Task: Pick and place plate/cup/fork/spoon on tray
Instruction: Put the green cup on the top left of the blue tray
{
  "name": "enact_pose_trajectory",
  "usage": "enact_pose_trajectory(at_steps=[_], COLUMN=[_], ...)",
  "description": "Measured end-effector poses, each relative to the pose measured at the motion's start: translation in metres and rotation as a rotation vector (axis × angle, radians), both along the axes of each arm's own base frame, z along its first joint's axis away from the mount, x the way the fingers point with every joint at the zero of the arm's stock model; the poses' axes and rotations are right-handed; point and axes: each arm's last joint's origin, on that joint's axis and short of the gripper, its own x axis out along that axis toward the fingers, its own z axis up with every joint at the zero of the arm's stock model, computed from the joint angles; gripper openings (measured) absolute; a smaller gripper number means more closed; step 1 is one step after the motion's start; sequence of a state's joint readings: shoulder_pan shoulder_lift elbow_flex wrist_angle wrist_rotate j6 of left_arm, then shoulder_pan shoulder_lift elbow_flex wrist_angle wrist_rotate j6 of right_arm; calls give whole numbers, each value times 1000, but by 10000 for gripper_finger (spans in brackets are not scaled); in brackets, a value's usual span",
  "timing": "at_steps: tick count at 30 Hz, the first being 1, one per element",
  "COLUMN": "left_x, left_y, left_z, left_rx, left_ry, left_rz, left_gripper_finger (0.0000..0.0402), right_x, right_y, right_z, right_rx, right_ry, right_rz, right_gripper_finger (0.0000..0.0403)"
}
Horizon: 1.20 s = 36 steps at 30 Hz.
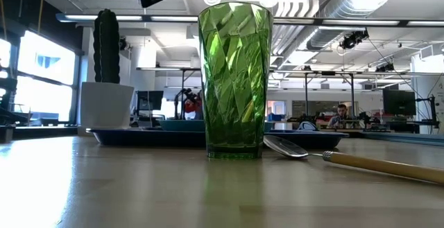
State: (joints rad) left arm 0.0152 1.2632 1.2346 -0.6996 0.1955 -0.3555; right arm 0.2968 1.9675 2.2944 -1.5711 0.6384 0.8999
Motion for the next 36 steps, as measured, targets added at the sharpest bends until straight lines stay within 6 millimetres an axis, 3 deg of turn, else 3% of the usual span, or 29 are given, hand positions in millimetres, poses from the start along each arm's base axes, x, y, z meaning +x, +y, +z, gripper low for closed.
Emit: enact_pose_trajectory(at_steps=[10,21,36], left_x=[11,47,74], left_y=[-22,-29,-31], left_z=[-12,-45,-65], left_rx=[-64,-142,-174], left_ry=[74,156,129], left_rz=[61,136,170], left_gripper_finger=[122,122,122], right_x=[4,9,9], right_y=[-20,-44,-48], right_z=[0,-1,-2], right_rx=[9,73,79], right_ry=[-10,4,25], right_rz=[-71,-123,-103], right_gripper_finger=[122,122,122])
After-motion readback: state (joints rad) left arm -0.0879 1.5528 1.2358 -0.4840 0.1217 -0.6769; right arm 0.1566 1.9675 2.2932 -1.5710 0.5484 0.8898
